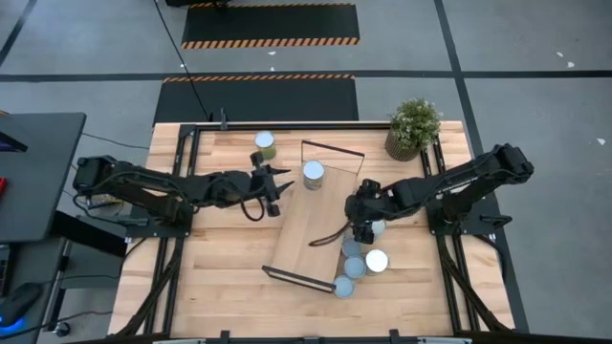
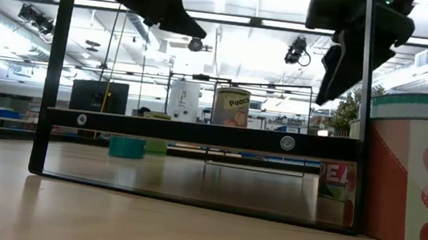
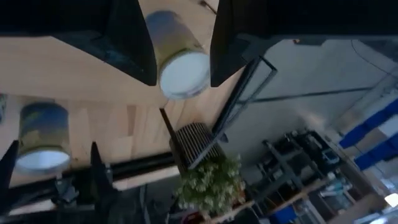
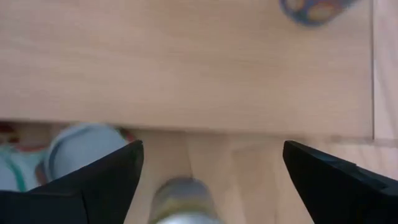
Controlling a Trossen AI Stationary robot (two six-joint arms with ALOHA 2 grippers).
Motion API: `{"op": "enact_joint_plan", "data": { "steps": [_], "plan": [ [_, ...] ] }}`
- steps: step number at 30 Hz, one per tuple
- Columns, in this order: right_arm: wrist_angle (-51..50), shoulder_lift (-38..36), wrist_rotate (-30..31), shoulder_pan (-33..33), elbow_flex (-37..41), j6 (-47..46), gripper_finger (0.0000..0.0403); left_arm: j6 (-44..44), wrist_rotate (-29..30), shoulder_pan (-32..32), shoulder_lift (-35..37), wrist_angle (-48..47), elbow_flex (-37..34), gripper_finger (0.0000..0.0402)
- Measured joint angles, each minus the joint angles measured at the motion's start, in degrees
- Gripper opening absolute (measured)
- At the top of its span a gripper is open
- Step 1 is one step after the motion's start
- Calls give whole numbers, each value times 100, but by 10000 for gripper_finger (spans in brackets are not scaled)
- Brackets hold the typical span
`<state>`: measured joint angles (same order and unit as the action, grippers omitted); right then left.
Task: Pick and place cans onto a shelf
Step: Put the large canned peas on the shelf
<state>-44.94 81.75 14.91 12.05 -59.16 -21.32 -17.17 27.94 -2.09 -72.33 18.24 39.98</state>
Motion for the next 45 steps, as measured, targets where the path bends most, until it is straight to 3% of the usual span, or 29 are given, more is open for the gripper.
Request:
{"op": "enact_joint_plan", "data": {
  "steps": [8,14,23,45],
  "plan": [
    [-784,90,-405,-75,-203,-503,399,-10,-539,49,2,1226,-556,156],
    [-729,289,-341,61,-205,-827,400,-1,-670,173,2,1936,-1066,156],
    [-1412,538,-40,255,-192,-1644,399,148,-660,255,39,1907,-1083,156],
    [-3851,513,460,1419,-155,-2858,399,434,-660,142,39,1794,-1083,156]
  ]
}}
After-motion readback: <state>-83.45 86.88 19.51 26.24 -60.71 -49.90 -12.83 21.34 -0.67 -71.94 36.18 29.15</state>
